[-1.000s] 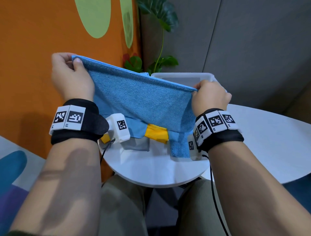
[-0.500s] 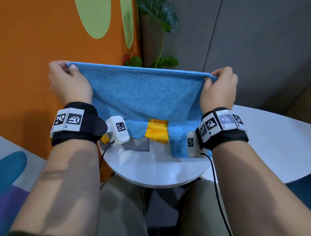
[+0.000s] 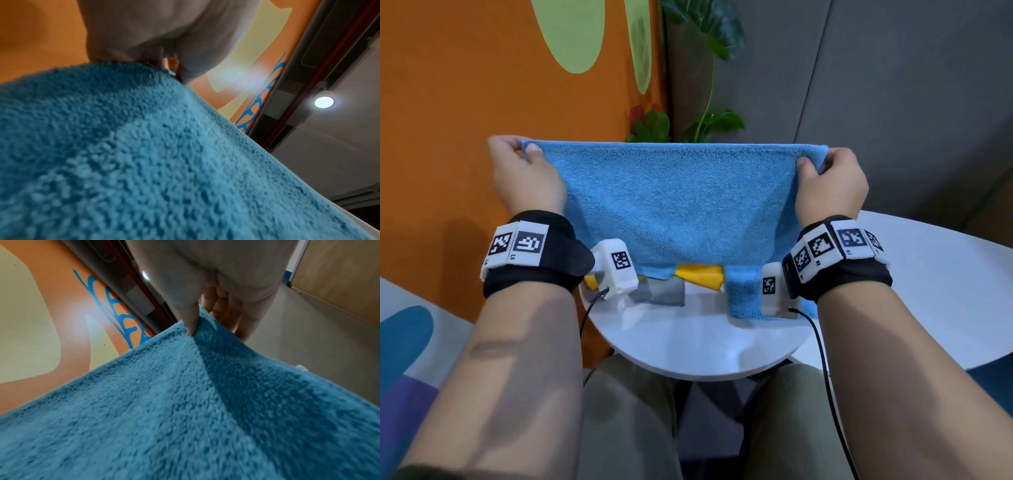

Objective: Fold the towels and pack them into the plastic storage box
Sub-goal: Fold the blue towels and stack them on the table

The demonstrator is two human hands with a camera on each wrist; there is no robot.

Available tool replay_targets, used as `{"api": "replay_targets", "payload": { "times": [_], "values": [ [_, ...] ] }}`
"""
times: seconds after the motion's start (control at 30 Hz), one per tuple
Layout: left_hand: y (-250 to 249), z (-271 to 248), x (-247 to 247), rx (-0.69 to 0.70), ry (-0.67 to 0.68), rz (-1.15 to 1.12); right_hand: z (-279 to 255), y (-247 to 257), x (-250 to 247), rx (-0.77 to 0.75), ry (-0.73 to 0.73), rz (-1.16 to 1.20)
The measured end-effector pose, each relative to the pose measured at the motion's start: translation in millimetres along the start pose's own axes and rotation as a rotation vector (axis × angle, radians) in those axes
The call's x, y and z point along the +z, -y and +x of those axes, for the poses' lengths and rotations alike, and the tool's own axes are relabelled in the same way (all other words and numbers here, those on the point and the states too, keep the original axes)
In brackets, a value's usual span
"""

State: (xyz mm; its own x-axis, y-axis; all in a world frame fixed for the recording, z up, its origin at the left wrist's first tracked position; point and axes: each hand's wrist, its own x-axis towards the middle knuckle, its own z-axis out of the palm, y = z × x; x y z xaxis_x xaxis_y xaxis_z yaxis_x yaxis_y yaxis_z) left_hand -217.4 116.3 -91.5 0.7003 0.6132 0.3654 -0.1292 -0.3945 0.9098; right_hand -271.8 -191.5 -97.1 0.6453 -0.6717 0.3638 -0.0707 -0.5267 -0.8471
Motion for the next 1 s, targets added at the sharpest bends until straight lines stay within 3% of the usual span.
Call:
{"api": "replay_targets", "payload": {
  "times": [0.33, 0.7, 1.0],
  "values": [
    [-2, -16, 10, -0.16, 0.319, 0.159, -8, -5, 10, 0.11, 0.241, -0.161],
    [-55, -84, 39, -0.211, 0.737, -0.12, -41, 32, 41, 0.128, 0.556, 0.152],
    [-62, -97, 38, -0.169, 0.781, -0.101, -51, 37, 38, -0.027, 0.576, 0.151]
  ]
}}
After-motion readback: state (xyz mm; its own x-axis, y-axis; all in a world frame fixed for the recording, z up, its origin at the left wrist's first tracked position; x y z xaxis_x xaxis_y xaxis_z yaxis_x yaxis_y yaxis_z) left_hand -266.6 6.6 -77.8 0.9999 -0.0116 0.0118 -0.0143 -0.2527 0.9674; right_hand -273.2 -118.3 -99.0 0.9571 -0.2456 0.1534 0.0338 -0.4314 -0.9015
